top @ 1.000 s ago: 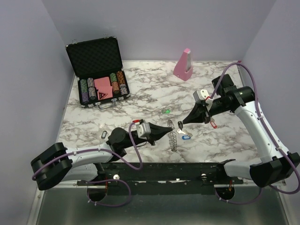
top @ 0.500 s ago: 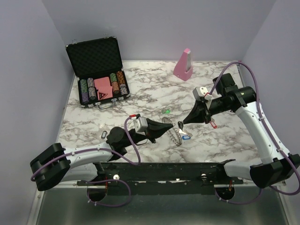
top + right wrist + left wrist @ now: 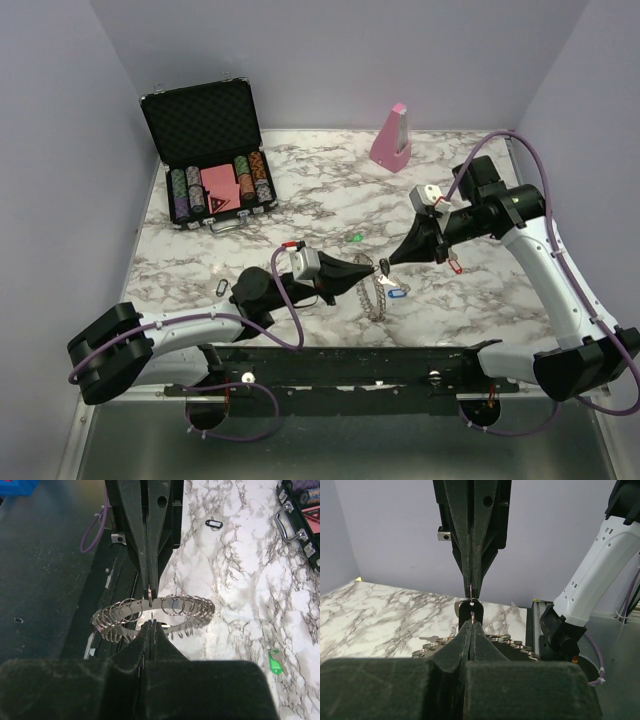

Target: Put the keys on the keyring

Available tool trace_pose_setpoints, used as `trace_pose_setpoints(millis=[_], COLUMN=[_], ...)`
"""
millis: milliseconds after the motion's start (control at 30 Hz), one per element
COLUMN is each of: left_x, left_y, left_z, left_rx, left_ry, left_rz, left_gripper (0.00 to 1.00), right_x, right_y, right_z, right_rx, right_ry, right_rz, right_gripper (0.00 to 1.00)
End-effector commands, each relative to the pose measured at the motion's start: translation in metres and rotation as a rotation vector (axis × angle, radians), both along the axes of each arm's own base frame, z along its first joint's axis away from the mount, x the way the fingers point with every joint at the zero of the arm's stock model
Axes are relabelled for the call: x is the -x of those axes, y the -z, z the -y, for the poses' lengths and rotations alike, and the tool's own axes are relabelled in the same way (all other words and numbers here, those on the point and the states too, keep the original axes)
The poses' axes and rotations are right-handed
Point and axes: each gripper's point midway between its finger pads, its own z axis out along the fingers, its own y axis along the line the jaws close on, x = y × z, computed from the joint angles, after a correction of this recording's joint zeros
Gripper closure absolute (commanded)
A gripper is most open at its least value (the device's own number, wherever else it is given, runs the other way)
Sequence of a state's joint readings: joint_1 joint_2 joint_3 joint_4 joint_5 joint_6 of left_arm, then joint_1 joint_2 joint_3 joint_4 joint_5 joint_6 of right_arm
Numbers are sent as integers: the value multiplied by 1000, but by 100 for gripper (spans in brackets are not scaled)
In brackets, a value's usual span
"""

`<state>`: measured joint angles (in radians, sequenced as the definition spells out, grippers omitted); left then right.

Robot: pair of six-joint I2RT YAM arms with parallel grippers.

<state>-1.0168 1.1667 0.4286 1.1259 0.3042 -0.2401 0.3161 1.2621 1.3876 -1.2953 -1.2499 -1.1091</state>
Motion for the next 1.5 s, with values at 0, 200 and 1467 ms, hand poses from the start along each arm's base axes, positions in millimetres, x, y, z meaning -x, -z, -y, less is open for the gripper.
trace_pose_setpoints(millis=[0,200,1467], left_x=[8,8,7], left_y=[-29,-27,-33], left_z=[1,4,4], left_rx=[67,66,71], left_ry=[38,45,41], left_rz=[58,56,86], left_gripper=[100,100,100], right_x=[3,4,13], right_y=[-2,-1,1], right_z=[-5,-6,-7], right_rx=[-19,-20,-28], right_ry=[-21,-27,-48], right_rz=[-11,-18,-20], right_gripper=[99,99,100])
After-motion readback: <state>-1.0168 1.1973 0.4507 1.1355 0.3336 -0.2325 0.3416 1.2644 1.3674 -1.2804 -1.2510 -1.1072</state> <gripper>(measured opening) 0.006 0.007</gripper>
